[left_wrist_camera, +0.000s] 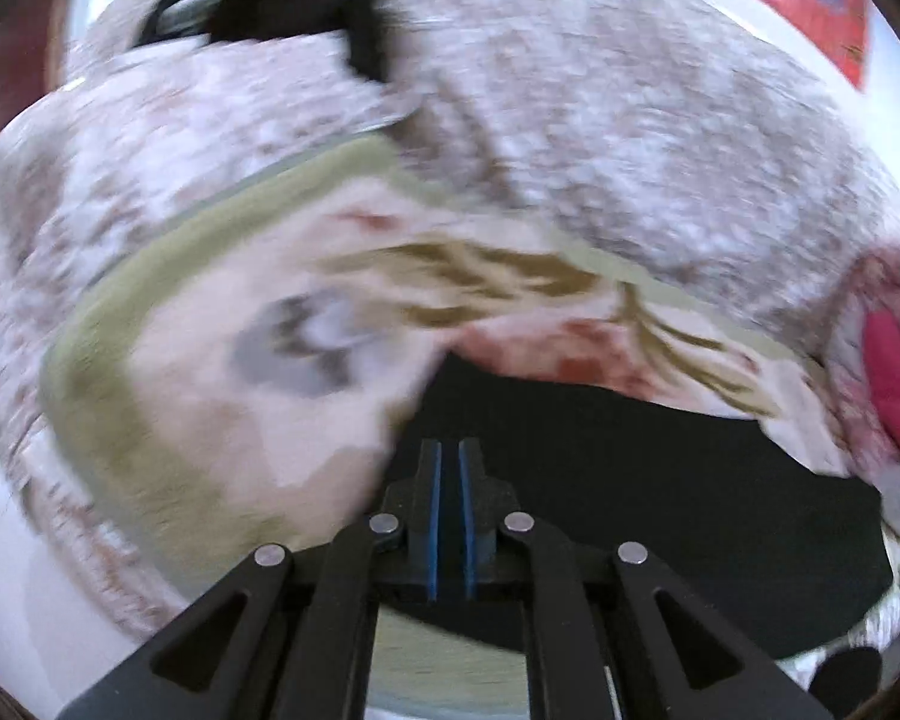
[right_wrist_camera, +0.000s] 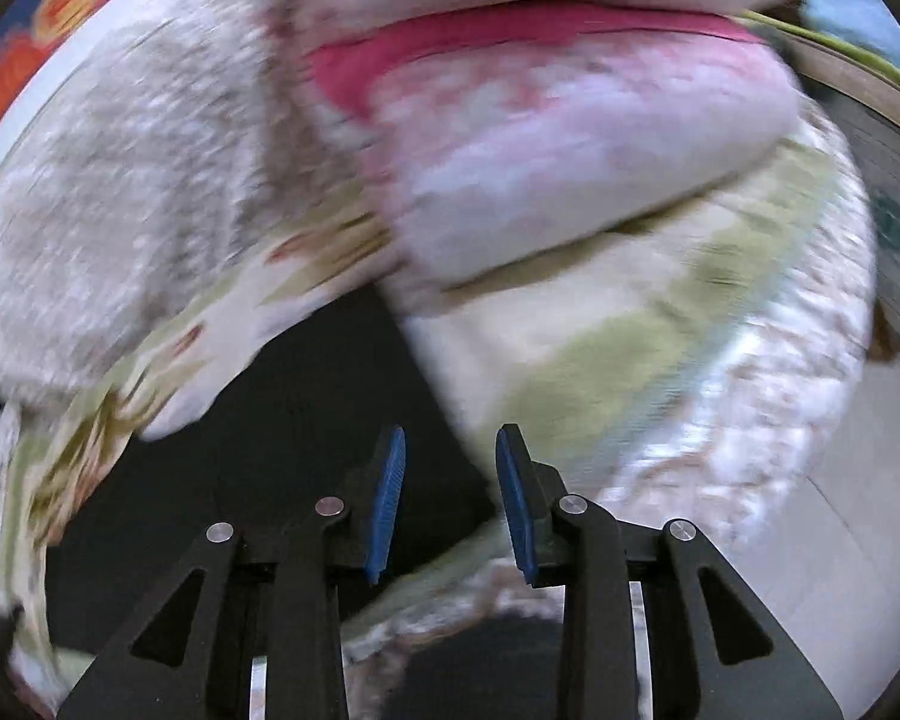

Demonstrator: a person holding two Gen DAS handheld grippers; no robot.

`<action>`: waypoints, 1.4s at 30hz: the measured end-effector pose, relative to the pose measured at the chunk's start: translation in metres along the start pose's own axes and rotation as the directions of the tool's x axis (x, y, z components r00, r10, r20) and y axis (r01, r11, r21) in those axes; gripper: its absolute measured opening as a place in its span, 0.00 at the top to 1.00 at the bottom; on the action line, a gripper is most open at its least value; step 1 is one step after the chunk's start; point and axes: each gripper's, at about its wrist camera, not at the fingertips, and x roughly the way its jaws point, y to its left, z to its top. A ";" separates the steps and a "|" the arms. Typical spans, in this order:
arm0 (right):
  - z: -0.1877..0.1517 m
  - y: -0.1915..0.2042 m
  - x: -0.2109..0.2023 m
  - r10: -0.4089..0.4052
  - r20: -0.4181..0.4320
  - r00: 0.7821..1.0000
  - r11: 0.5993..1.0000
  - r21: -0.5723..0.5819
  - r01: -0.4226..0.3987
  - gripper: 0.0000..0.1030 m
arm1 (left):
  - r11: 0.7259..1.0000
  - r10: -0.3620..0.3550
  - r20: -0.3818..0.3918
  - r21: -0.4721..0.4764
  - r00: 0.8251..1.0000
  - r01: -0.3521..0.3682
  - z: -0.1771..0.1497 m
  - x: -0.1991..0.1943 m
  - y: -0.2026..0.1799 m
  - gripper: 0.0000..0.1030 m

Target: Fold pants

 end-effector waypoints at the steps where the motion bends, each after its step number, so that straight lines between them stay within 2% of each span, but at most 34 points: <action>1: -0.004 0.006 0.015 -0.016 -0.064 0.998 0.999 -0.048 0.013 0.69 | 0.999 -0.025 -0.008 0.024 1.000 0.025 -0.002 0.004 -0.009 0.91; 2: -0.008 0.011 0.031 -0.065 -0.123 0.990 0.995 -0.088 0.054 0.69 | 0.998 -0.048 -0.035 0.047 0.998 0.050 -0.005 0.011 -0.018 0.91; 5: 0.004 0.024 0.022 -0.070 -0.059 0.996 0.991 -0.118 0.063 0.69 | 0.993 -0.079 -0.121 0.080 0.990 0.089 -0.011 0.034 -0.037 0.91; 8: 0.018 0.045 0.017 0.014 -0.012 1.000 0.983 -0.180 -0.016 0.69 | 0.985 -0.099 -0.154 0.125 0.983 0.119 -0.013 0.046 -0.056 0.91; 10: 0.024 0.063 0.028 0.055 -0.020 0.998 0.968 -0.246 -0.058 0.69 | 0.978 -0.116 -0.165 0.151 0.979 0.142 -0.008 0.053 -0.071 0.90; 12: 0.032 0.077 0.045 0.091 -0.048 0.995 0.954 -0.283 -0.101 0.69 | 0.972 -0.134 -0.160 0.172 0.978 0.161 -0.003 0.061 -0.084 0.82; 13: 0.035 0.082 0.055 0.083 -0.059 0.995 0.949 -0.299 -0.097 0.69 | 0.969 -0.133 -0.151 0.187 0.980 0.161 0.002 0.067 -0.090 0.78; 16: 0.050 0.084 0.084 0.044 -0.073 0.996 0.952 -0.300 -0.064 0.69 | 0.973 -0.087 -0.138 0.201 0.987 0.114 0.013 0.087 -0.091 0.78; 18: 0.058 0.074 0.103 -0.021 -0.079 0.997 0.960 -0.279 -0.002 0.69 | 0.979 -0.034 -0.140 0.193 0.990 0.061 0.017 0.105 -0.082 0.77; 19: 0.059 0.066 0.107 -0.001 -0.100 0.995 0.966 -0.258 -0.025 0.69 | 0.983 -0.013 -0.147 0.178 0.989 0.039 0.018 0.112 -0.075 0.73; 20: 0.060 0.063 0.109 0.016 -0.103 0.995 0.969 -0.242 -0.041 0.69 | 0.986 -0.015 -0.143 0.162 0.990 0.038 0.019 0.116 -0.068 0.66; 21: 0.060 0.064 0.109 0.009 -0.095 0.995 0.967 -0.254 -0.033 0.70 | 0.987 -0.015 -0.135 0.154 0.991 0.036 0.020 0.118 -0.061 0.63; 23: 0.056 0.074 0.104 -0.026 -0.077 0.997 0.955 -0.298 0.002 0.69 | 0.990 0.014 -0.132 0.144 0.991 0.005 0.022 0.118 -0.052 0.63; 25: 0.053 0.080 0.095 -0.021 -0.056 0.998 0.949 -0.317 0.002 0.69 | 0.992 0.017 -0.145 0.126 0.989 0.001 0.023 0.112 -0.048 0.63; 27: 0.044 0.092 0.081 0.043 -0.058 0.997 0.942 -0.331 -0.059 0.69 | 0.990 -0.004 -0.136 0.138 0.991 0.023 0.019 0.100 -0.053 0.63; 29: 0.025 0.109 0.068 0.100 -0.073 0.992 0.920 -0.373 -0.120 0.64 | 0.986 -0.019 -0.134 0.164 0.991 0.041 0.013 0.089 -0.063 0.63; 30: 0.017 0.116 0.064 0.116 -0.078 0.990 0.911 -0.390 -0.137 0.61 | 0.983 -0.031 -0.137 0.174 0.990 0.055 0.009 0.083 -0.068 0.63; 35: -0.034 0.149 0.050 0.210 -0.144 0.967 0.854 -0.455 -0.253 0.61 | 0.968 -0.080 -0.151 0.225 0.985 0.113 -0.017 0.054 -0.098 0.63; 39: -0.074 0.163 0.048 0.193 -0.186 0.963 0.805 -0.532 -0.264 0.61 | 0.947 -0.093 -0.184 0.286 0.979 0.144 -0.042 0.046 -0.115 0.63; 42: -0.090 0.164 0.051 0.180 -0.185 0.966 0.780 -0.572 -0.255 0.55 | 0.939 -0.082 -0.186 0.314 0.979 0.138 -0.053 0.045 -0.120 0.63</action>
